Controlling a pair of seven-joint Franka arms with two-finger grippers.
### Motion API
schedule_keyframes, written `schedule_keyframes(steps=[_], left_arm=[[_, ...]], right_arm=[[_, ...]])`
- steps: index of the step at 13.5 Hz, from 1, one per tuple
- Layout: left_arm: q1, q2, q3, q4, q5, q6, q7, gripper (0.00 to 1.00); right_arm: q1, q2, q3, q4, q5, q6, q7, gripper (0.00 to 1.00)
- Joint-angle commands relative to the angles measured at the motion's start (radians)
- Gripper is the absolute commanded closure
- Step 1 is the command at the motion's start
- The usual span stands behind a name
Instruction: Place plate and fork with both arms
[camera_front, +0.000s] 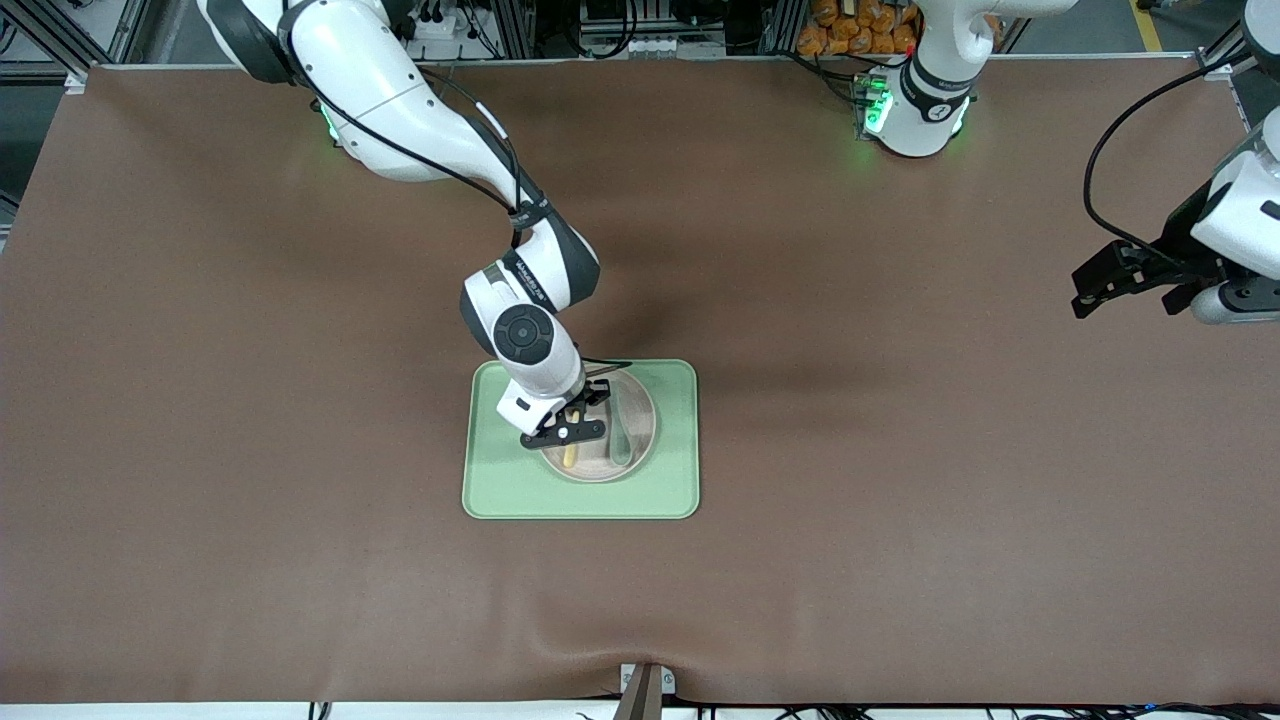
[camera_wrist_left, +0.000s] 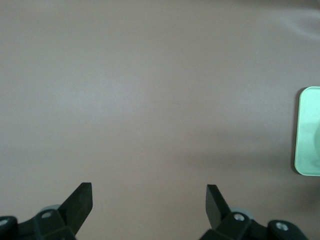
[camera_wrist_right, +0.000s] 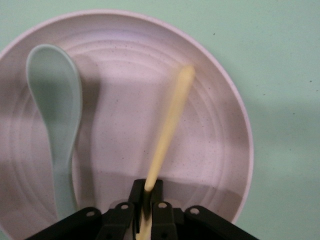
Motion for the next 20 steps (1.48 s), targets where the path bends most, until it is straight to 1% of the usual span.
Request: schedule_keyframes(steps=[1, 5, 8, 12, 13, 16, 20], left_arm=[[-0.011, -0.023, 0.001, 0.012, 0.009, -0.011, 0.005, 0.00], [-0.011, -0.025, 0.003, 0.017, 0.009, -0.013, 0.012, 0.00], [-0.005, -0.025, 0.003, 0.017, 0.008, -0.023, 0.014, 0.00], [0.003, -0.022, -0.005, 0.017, 0.000, -0.027, 0.011, 0.00], [0.003, -0.019, -0.006, 0.017, 0.000, -0.025, 0.009, 0.00], [0.006, -0.016, -0.006, 0.017, 0.000, -0.025, 0.015, 0.00], [0.006, -0.014, -0.008, 0.015, -0.004, -0.033, 0.044, 0.00]], right_arm=[[0.006, 0.010, -0.006, -0.002, -0.010, 0.014, 0.024, 1.00], [-0.008, -0.009, -0.005, 0.003, 0.001, 0.005, 0.026, 1.00], [-0.027, -0.050, -0.005, 0.004, 0.008, -0.001, 0.027, 1.00], [-0.096, -0.118, -0.003, 0.004, 0.008, -0.054, 0.008, 1.00], [-0.118, -0.124, -0.003, 0.004, 0.007, -0.073, -0.021, 1.00], [-0.188, -0.118, -0.003, -0.002, 0.007, -0.090, -0.196, 1.00], [-0.216, -0.098, -0.003, -0.030, 0.007, -0.098, -0.313, 1.00]])
